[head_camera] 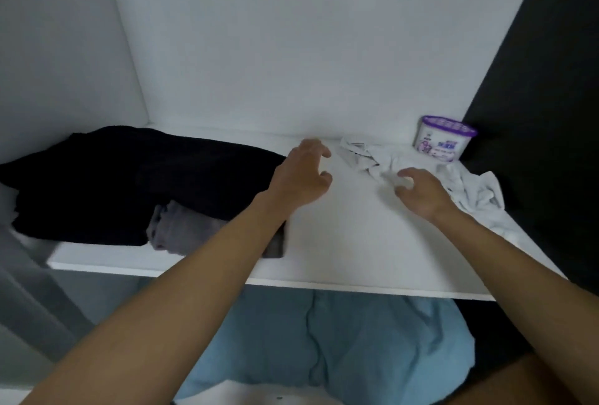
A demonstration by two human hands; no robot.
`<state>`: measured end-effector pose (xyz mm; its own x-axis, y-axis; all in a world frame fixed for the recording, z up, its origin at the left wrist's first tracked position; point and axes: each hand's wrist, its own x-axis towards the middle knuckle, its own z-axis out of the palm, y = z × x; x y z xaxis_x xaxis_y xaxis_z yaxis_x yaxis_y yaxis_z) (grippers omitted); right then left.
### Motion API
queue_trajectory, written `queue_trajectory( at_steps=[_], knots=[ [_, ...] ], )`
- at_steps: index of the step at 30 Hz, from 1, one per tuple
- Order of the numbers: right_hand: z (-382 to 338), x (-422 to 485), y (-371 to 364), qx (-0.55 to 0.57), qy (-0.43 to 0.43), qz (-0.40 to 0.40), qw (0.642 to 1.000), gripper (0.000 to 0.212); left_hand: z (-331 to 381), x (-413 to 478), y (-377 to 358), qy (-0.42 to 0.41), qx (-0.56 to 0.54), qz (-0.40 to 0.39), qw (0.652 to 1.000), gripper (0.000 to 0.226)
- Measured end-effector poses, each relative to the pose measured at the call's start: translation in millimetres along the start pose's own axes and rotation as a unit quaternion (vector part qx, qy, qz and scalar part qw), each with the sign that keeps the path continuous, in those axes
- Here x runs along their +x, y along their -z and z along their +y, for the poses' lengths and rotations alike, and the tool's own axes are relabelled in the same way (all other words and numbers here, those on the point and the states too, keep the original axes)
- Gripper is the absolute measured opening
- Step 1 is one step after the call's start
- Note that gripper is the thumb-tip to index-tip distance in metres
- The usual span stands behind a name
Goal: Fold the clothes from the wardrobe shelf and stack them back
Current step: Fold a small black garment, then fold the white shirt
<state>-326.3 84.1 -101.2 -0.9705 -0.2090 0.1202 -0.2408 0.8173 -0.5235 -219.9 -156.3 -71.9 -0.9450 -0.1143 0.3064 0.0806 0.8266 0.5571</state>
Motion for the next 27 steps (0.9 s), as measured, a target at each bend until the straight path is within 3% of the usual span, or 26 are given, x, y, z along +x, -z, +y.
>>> queue_trajectory(
  at_steps=[3,6,11,15,18,22,27],
  knots=[
    [67.0,3.6,26.5,-0.018,-0.103,-0.004,0.995,0.054,33.1,23.2,-45.2,0.07,-0.12,-0.067,0.988,0.048],
    [114.0,5.5,26.8,-0.024,-0.107,-0.01,0.994,0.058,61.3,41.3,-88.3,0.144,-0.223,-0.127,0.956,0.05],
    [151.9,29.4,21.1,-0.007,-0.04,0.058,0.997,0.031,93.1,60.2,-145.7,0.253,-0.318,-0.213,0.888,0.051],
    [154.8,23.3,28.7,0.206,0.005,0.003,0.979,0.028,112.1,60.9,-170.3,0.321,-0.418,-0.242,0.815,0.051],
    [147.9,-11.7,35.9,0.229,0.125,-0.063,0.963,0.034,122.3,60.7,-173.5,0.333,-0.504,-0.238,0.76,0.052],
    [141.6,-55.5,42.6,0.18,0.229,-0.124,0.949,0.026,137.0,44.0,-163.9,0.351,-0.528,-0.177,0.752,0.039],
    [127.2,-100.8,53.6,0.258,0.152,-0.168,0.939,0.025,140.4,5.7,-134.1,0.325,-0.541,-0.107,0.768,0.038]
  ],
)
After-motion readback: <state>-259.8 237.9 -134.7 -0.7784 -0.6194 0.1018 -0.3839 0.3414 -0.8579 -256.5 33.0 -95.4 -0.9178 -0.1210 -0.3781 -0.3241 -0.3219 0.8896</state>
